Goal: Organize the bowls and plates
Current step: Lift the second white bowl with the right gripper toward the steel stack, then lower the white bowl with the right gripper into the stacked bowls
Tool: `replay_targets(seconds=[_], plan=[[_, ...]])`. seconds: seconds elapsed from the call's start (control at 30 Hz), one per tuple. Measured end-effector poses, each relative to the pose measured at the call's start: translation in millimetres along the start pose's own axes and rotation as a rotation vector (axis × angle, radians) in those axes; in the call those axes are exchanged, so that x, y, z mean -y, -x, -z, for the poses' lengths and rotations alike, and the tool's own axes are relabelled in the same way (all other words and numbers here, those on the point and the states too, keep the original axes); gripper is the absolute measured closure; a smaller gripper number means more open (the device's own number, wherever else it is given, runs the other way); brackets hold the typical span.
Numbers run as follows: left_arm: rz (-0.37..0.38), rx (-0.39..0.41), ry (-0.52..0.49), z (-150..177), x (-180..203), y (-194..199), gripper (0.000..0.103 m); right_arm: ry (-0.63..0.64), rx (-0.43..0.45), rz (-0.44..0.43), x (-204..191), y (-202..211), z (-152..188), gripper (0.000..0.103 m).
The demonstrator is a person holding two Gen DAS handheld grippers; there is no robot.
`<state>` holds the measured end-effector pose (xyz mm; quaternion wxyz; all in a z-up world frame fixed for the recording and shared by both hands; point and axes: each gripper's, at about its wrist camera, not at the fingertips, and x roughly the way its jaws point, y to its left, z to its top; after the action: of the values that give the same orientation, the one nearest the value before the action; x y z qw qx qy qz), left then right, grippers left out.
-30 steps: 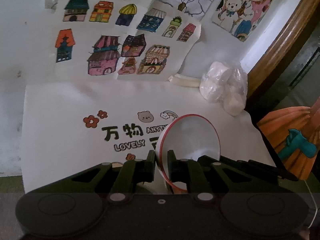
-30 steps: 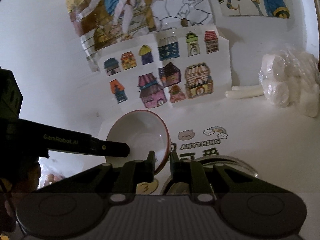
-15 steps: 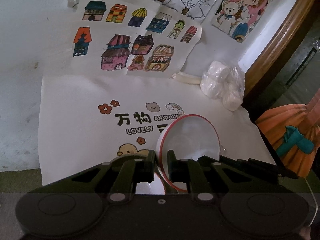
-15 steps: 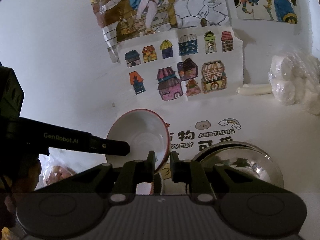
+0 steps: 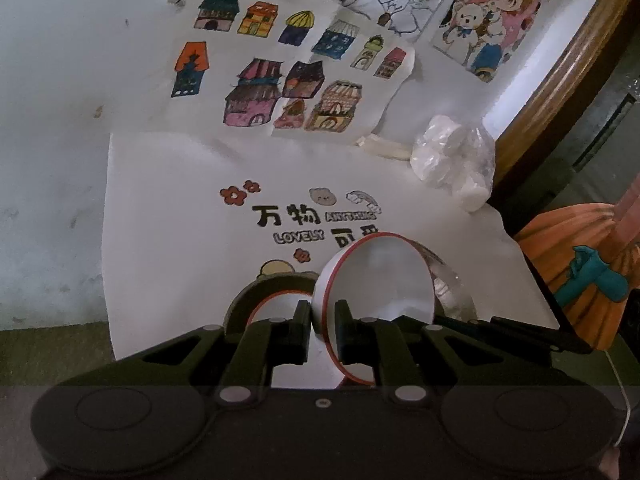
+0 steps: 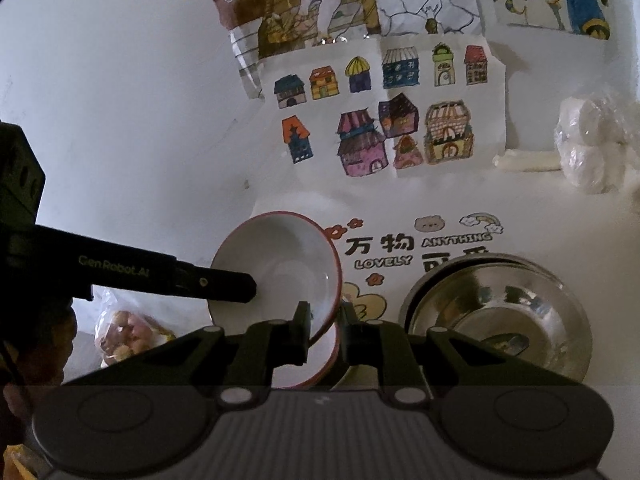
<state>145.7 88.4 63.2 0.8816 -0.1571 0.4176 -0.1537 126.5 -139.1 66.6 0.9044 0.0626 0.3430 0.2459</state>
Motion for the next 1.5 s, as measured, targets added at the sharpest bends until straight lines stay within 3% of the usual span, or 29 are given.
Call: replay_targets(seconds=[1.5], plan=[[-0.064, -0.105, 0.046, 13.9, -23.4, -33.6, 0.09, -0.031, -0.111, -0.048, 5.9, -28.0, 7.0, 0.085]])
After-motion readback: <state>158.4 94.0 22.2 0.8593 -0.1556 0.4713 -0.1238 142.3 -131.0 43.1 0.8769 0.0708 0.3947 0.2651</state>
